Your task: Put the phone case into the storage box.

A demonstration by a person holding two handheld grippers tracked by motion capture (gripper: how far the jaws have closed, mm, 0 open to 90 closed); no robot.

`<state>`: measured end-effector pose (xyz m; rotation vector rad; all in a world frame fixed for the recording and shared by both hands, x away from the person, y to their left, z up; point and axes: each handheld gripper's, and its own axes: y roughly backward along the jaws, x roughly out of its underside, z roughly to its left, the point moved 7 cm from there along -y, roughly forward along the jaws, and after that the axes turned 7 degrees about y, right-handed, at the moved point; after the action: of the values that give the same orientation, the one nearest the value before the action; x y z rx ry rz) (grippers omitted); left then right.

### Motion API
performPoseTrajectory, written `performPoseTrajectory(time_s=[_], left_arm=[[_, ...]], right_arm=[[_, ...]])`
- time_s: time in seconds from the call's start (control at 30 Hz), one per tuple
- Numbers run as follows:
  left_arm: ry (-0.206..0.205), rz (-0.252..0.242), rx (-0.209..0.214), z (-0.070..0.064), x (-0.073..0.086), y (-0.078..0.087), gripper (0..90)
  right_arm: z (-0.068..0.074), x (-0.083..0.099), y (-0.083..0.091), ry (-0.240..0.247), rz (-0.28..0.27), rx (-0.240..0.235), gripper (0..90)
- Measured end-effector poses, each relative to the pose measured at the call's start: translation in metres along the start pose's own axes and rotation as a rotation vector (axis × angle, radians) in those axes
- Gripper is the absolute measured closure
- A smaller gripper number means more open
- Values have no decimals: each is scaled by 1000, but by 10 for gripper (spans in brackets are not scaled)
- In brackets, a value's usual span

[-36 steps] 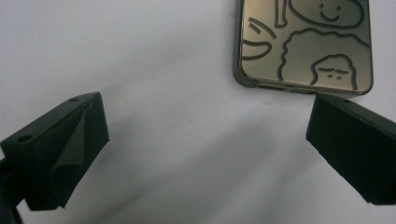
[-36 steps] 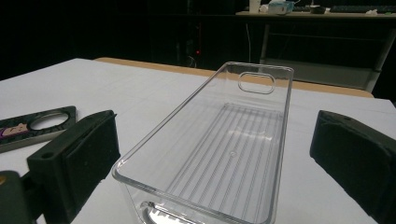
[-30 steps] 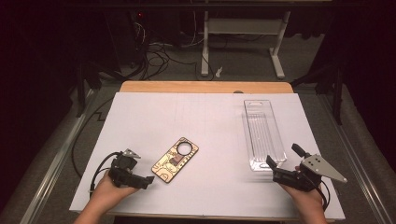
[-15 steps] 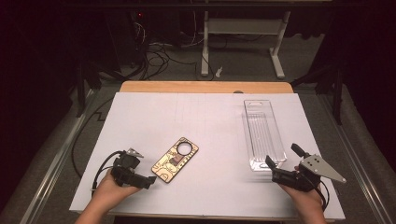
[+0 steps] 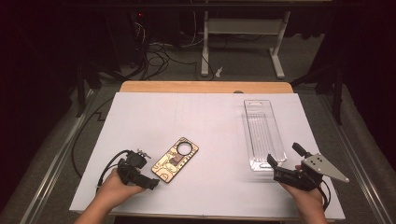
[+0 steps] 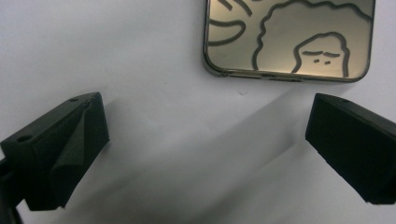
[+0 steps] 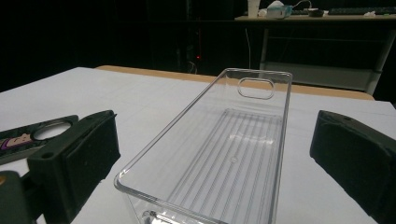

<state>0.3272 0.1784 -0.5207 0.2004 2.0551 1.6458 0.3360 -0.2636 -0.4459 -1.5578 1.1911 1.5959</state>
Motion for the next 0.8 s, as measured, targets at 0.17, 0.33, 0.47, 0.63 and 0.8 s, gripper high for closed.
performPoseTrajectory(time_s=[0.17, 0.33, 0.47, 0.63, 0.8], left_arm=[[-1, 37, -10, 0, -2, 2, 7], [-16, 120, -20, -5, -2, 1, 7], [-20, 145, -16, -6, -3, 0, 7], [-16, 163, -10, -7, -5, 2, 7], [-21, 192, -17, -6, -5, 3, 7]], right_arm=[[-1, 0, 2, -14, -4, 4, 19], [0, 1, 0, -12, 1, -3, 19], [1, 1, -1, -15, 4, -6, 19], [1, 1, 0, -18, 3, -5, 19], [0, 2, 1, -24, 5, -5, 19]])
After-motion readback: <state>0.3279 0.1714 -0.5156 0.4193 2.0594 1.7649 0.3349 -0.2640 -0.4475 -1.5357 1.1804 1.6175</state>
